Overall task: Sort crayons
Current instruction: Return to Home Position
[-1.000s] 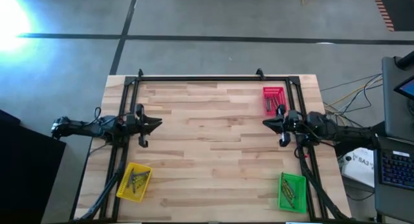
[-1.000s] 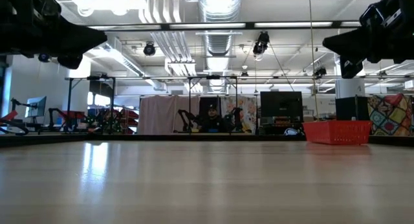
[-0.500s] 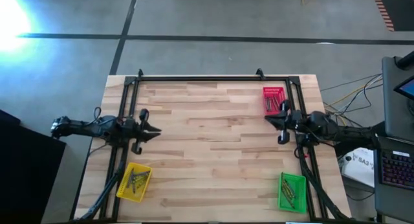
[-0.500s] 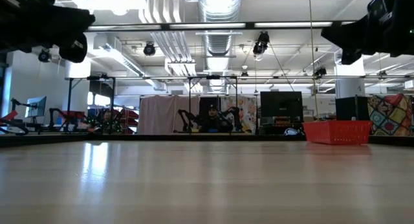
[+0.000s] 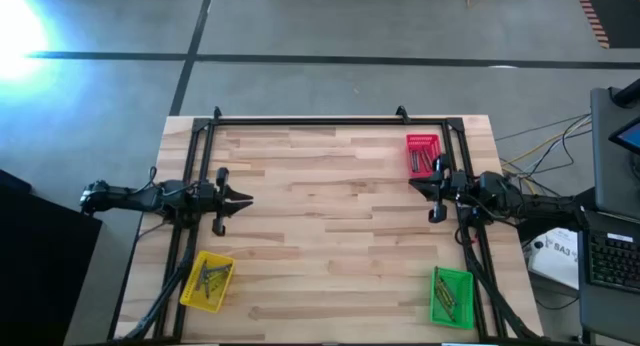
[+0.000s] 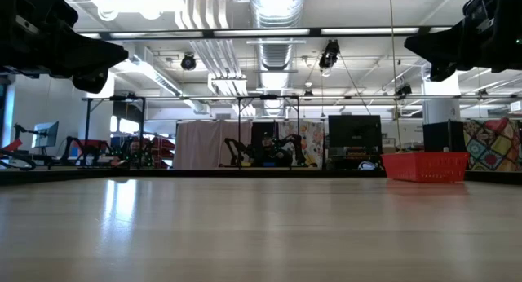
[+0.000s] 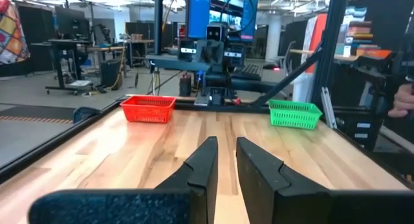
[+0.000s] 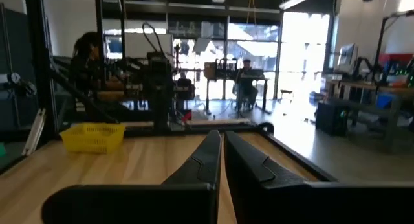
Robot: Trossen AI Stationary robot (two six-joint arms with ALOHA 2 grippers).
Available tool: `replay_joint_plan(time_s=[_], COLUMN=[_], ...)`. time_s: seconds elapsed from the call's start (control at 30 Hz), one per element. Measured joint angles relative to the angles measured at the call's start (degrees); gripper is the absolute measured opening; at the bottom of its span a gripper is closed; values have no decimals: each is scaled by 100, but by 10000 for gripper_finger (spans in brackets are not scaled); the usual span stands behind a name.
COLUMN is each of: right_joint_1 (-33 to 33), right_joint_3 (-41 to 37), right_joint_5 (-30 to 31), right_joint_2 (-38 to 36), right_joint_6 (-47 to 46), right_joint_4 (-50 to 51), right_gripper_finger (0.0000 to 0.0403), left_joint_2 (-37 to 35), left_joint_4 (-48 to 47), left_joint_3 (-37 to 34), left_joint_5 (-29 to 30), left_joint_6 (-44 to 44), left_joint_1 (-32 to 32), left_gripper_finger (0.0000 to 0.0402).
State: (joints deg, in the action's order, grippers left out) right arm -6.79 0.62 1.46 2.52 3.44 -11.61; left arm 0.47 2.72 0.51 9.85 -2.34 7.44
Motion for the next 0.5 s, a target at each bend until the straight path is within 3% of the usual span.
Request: replay_joint_plan(time_s=[0.5], right_joint_1=[0], right_joint_3=[-2], right_joint_5=[4], right_joint_2=[29], right_joint_6=[-642], right_joint_4=[847], right_gripper_finger=[13], left_joint_2=[133], left_joint_4=[19], left_joint_3=[0], left_joint_5=[23], left_joint_6=[29], left_joint_1=[-4], left_gripper_finger=[40])
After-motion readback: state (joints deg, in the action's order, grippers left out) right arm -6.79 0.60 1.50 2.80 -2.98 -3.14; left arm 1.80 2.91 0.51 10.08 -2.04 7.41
